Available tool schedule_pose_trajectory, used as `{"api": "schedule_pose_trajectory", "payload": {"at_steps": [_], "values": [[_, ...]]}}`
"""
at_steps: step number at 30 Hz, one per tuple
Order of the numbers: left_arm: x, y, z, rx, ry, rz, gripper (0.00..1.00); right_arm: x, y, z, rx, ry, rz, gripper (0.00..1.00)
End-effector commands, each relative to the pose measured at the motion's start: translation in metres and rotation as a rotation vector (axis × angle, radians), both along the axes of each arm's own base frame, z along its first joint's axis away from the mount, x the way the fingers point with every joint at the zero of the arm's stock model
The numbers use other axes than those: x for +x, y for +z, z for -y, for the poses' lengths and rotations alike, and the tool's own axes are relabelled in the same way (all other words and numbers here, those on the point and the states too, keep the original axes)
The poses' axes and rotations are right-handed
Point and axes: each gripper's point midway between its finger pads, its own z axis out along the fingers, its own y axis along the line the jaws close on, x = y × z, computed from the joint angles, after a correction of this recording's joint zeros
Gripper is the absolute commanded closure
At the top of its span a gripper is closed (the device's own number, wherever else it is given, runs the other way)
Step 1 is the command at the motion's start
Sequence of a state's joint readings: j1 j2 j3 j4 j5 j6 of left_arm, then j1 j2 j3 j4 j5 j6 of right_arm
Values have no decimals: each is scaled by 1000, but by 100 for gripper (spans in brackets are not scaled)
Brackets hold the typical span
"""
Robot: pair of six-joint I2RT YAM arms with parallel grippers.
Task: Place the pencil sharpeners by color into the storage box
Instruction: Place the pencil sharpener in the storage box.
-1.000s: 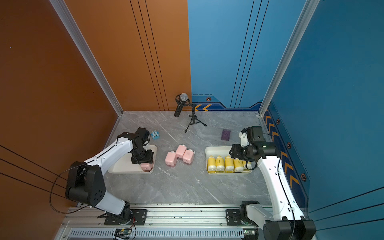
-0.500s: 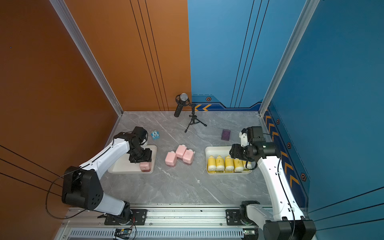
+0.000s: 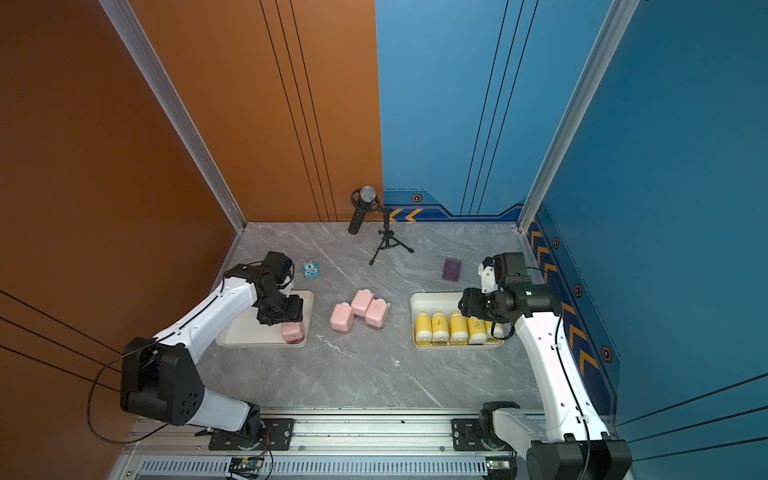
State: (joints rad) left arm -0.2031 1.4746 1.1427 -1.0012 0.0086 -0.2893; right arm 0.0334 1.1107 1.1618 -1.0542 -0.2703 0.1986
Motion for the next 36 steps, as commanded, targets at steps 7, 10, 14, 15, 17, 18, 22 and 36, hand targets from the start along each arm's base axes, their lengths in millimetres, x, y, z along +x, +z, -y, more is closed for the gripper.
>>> {"api": "schedule_pose_trajectory", "payload": {"at_steps": [7, 10, 14, 15, 17, 18, 22, 36], "values": [[2, -12, -4, 17, 21, -47, 31, 4, 11, -1, 7, 19, 40, 35], [1, -15, -4, 20, 19, -60, 32, 4, 9, -1, 5, 18, 34, 35], [1, -19, -3, 18, 14, -71, 35, 4, 8, -1, 4, 17, 30, 35], [1, -19, -3, 16, 12, -72, 35, 4, 8, -1, 4, 17, 32, 35], [0, -20, -2, 13, 7, -77, 36, 3, 8, -1, 4, 18, 31, 35], [-1, -21, -2, 15, 5, -82, 36, 4, 8, -1, 3, 17, 32, 35], [-2, -25, -2, 18, 1, -96, 37, 3, 8, -1, 4, 17, 32, 35], [1, -21, 3, -6, -6, -81, 49, 2, 9, 0, 4, 11, 39, 35]]}}
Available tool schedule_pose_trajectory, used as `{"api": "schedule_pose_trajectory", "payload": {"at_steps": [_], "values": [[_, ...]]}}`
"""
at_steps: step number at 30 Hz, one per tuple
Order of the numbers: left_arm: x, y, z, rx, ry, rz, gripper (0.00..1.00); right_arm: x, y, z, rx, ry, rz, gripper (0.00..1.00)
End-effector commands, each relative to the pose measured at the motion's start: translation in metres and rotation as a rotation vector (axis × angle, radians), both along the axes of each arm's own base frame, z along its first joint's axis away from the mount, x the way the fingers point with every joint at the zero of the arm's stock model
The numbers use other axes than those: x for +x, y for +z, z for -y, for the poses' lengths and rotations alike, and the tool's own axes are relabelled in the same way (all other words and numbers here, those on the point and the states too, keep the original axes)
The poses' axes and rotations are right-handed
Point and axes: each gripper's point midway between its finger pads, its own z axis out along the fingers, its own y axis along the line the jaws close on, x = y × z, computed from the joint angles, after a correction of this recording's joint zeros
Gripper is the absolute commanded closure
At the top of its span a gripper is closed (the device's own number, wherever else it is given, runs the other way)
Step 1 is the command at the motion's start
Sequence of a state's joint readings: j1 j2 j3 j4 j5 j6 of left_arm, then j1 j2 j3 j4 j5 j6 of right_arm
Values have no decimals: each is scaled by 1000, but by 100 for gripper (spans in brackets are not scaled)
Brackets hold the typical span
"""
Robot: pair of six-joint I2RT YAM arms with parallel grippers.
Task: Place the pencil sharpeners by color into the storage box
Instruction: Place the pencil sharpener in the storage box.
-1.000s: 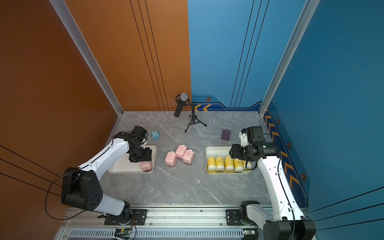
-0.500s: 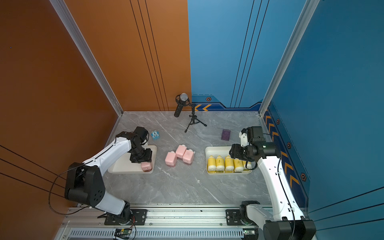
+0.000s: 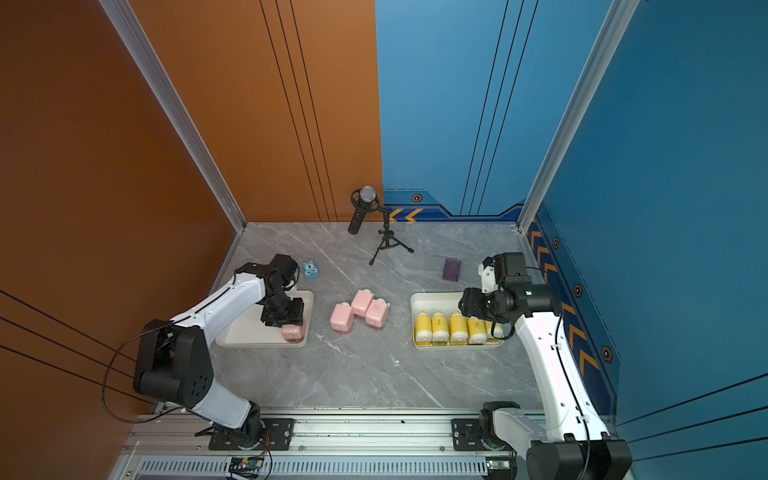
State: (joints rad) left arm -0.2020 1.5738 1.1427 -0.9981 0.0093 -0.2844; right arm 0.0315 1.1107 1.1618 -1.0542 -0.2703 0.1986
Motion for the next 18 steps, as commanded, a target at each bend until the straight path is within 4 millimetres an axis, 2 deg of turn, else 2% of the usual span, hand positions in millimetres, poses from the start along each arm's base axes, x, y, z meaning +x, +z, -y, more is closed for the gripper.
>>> {"api": "schedule_pose_trajectory", "payload": {"at_steps": [1, 9, 18], "values": [[1, 6, 3, -30, 4, 18, 50, 2, 9, 0, 3, 12, 40, 35], [-4, 17, 6, -53, 15, 54, 50, 1, 10, 0, 5, 12, 41, 35], [-12, -2, 3, -29, 19, -12, 47, 0, 12, 0, 8, 11, 49, 35]]}}
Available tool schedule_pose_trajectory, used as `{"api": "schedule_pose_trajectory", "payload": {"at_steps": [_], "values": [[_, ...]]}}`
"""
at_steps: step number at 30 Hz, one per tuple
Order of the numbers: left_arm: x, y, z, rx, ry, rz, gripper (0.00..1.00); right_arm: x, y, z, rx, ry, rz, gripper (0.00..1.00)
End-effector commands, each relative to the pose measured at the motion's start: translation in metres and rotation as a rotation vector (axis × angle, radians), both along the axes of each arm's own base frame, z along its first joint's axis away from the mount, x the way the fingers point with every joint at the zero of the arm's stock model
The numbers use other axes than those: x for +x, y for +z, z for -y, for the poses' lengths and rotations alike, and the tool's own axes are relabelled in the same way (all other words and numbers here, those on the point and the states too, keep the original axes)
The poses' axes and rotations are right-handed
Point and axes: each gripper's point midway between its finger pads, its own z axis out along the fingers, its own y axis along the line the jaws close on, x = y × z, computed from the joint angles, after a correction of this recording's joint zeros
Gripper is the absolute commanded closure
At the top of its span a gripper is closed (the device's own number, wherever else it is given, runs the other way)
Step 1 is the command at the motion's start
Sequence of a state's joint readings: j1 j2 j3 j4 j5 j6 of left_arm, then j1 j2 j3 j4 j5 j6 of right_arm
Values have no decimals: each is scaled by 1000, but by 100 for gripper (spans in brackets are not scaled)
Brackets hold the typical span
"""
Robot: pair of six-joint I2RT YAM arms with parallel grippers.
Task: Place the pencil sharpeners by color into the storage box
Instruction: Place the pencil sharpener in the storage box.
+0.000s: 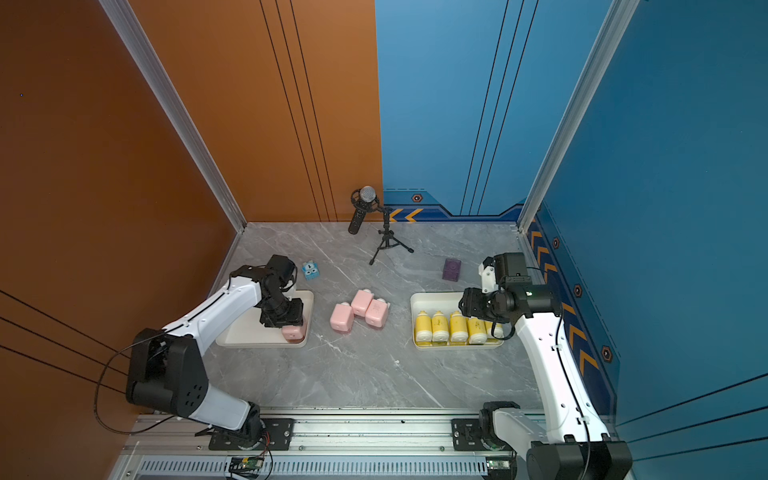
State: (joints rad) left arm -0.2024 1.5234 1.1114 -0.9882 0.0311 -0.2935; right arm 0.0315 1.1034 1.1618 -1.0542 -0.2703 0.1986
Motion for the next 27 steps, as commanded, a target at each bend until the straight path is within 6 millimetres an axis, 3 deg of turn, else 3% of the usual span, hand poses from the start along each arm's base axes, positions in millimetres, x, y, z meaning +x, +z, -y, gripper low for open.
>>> {"api": "schedule_pose_trajectory", "payload": {"at_steps": [1, 15, 20, 27], "values": [[-5, -7, 0, 0, 11, -37, 46, 1, 9, 0, 8, 11, 39, 35], [1, 2, -1, 5, 16, 0, 33, 1, 13, -1, 12, 9, 51, 35], [9, 25, -5, 12, 37, 87, 33, 1, 15, -1, 13, 9, 56, 35], [19, 75, -11, 14, 81, 264, 32, 1, 17, -1, 12, 11, 61, 35]]}}
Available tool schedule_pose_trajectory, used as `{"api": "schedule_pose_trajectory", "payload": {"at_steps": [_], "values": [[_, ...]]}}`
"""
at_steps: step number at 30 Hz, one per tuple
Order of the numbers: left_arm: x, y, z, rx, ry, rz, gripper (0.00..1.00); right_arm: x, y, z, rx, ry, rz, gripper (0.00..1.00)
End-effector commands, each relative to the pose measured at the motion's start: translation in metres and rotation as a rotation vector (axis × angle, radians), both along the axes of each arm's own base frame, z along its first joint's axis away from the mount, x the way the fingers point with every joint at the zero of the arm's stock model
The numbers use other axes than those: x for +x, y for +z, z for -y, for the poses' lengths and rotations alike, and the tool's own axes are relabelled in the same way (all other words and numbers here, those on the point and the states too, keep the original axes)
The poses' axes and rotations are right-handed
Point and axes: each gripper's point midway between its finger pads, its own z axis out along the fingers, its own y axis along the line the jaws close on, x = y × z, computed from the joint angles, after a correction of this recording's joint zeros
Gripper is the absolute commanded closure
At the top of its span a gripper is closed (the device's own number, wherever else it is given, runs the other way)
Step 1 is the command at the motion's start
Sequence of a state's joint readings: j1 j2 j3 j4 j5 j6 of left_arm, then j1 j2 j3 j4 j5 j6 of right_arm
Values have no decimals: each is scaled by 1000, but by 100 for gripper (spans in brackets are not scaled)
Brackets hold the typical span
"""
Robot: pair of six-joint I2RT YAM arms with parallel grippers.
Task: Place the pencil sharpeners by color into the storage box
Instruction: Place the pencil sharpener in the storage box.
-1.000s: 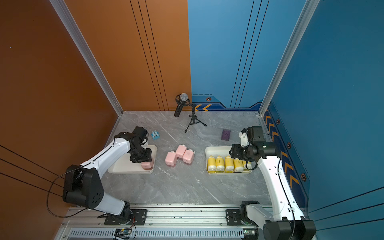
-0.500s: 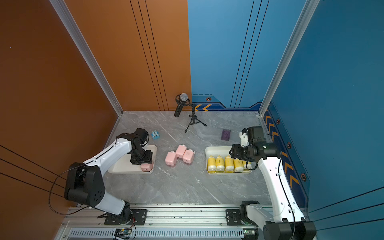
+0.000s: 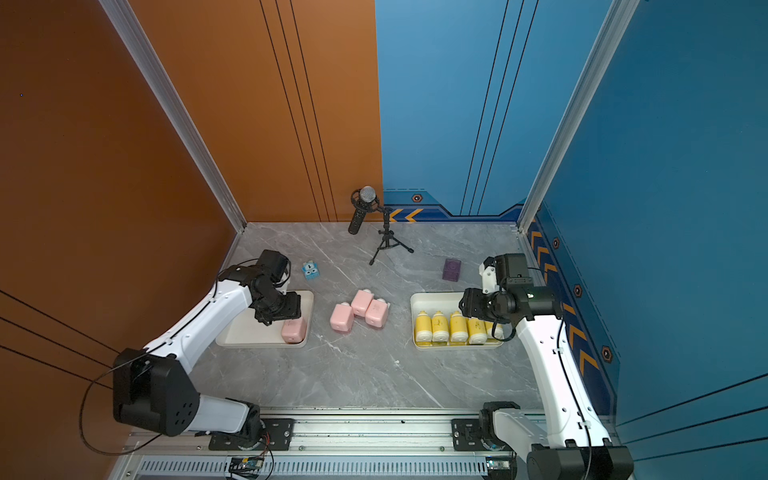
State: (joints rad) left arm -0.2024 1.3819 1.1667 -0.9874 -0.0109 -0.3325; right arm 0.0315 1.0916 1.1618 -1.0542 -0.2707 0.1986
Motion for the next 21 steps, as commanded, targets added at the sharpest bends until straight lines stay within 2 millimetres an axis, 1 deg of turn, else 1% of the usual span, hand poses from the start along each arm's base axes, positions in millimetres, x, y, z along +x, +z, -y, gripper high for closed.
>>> {"api": "schedule_pose_trajectory", "payload": {"at_steps": [1, 3, 6, 13, 18, 21], "values": [[4, 28, -4, 8, 35, 85, 31, 2, 13, 0, 9, 13, 47, 35], [5, 37, 4, -15, 17, 110, 30, 3, 13, 0, 9, 12, 45, 35], [6, 37, 23, -43, -39, 100, 30, 3, 10, 0, 8, 15, 37, 35], [8, 15, 73, -38, -195, 15, 26, 4, 9, 0, 10, 16, 36, 35], [15, 1, 107, -35, -297, -35, 26, 3, 9, 1, 10, 16, 36, 35], [18, -9, 125, -40, -345, -71, 25, 3, 8, 1, 9, 13, 34, 35]]}}
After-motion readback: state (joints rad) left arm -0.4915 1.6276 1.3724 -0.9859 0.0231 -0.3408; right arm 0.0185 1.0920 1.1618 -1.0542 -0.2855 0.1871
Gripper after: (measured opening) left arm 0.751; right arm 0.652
